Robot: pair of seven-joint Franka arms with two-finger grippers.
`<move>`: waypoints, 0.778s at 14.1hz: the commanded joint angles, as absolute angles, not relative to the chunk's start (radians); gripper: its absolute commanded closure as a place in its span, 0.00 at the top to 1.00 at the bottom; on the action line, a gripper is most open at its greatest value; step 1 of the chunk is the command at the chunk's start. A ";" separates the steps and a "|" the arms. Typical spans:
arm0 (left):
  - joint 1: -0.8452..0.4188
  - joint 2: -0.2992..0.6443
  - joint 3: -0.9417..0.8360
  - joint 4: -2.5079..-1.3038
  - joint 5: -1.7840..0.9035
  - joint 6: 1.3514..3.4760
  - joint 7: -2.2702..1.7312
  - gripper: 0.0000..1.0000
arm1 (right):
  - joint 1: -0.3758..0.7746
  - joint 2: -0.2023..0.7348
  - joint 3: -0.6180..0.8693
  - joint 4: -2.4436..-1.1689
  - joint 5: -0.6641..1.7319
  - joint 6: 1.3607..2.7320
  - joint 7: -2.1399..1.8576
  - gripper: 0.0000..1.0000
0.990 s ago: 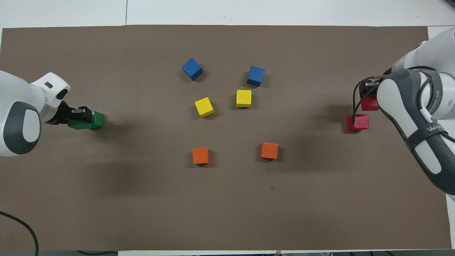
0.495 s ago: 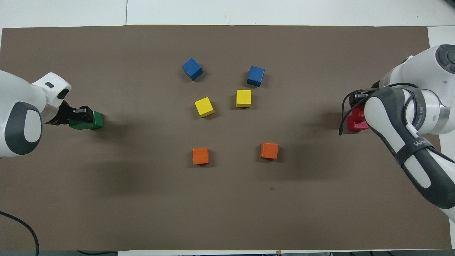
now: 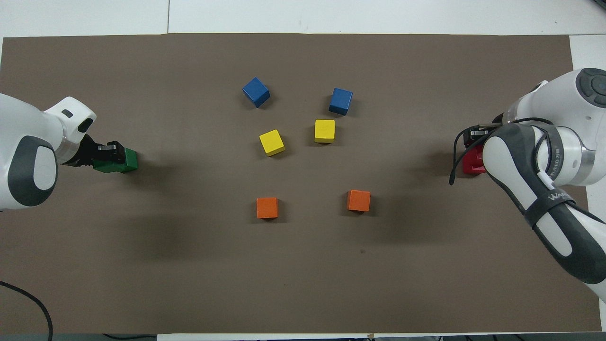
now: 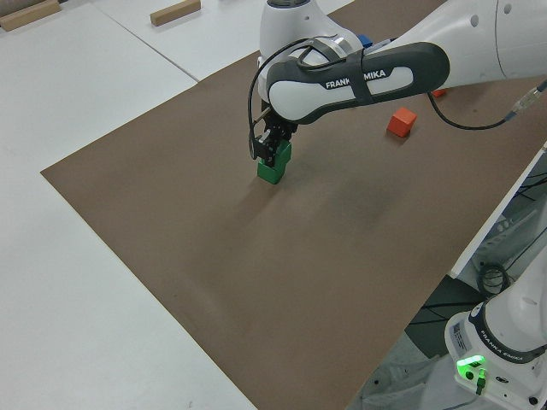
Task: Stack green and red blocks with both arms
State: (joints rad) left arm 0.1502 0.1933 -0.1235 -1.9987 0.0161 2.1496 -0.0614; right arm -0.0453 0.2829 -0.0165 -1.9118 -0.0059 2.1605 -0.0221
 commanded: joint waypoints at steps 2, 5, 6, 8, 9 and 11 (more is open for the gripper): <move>0.146 0.155 -0.121 -2.048 0.005 2.181 -0.068 0.95 | -0.049 0.219 -0.008 -1.951 -0.008 2.155 -0.002 0.00; 0.146 0.155 -0.121 -2.046 0.005 2.180 -0.066 1.00 | -0.055 0.213 -0.008 -1.959 -0.008 2.135 -0.012 0.00; 0.146 0.155 -0.121 -2.046 0.005 2.177 -0.066 1.00 | -0.058 0.212 -0.008 -1.962 -0.008 2.137 -0.014 0.00; 0.146 0.156 -0.121 -2.040 0.005 2.174 -0.066 1.00 | -0.058 0.203 -0.009 -1.980 -0.008 2.147 -0.014 0.00; 0.146 0.158 -0.121 -2.037 0.005 2.169 -0.063 1.00 | -0.063 0.201 -0.009 -1.988 -0.008 2.154 -0.015 0.00; 0.147 0.152 -0.121 -2.017 0.005 2.152 -0.060 1.00 | -0.069 0.199 -0.009 -1.991 -0.008 2.155 -0.020 0.00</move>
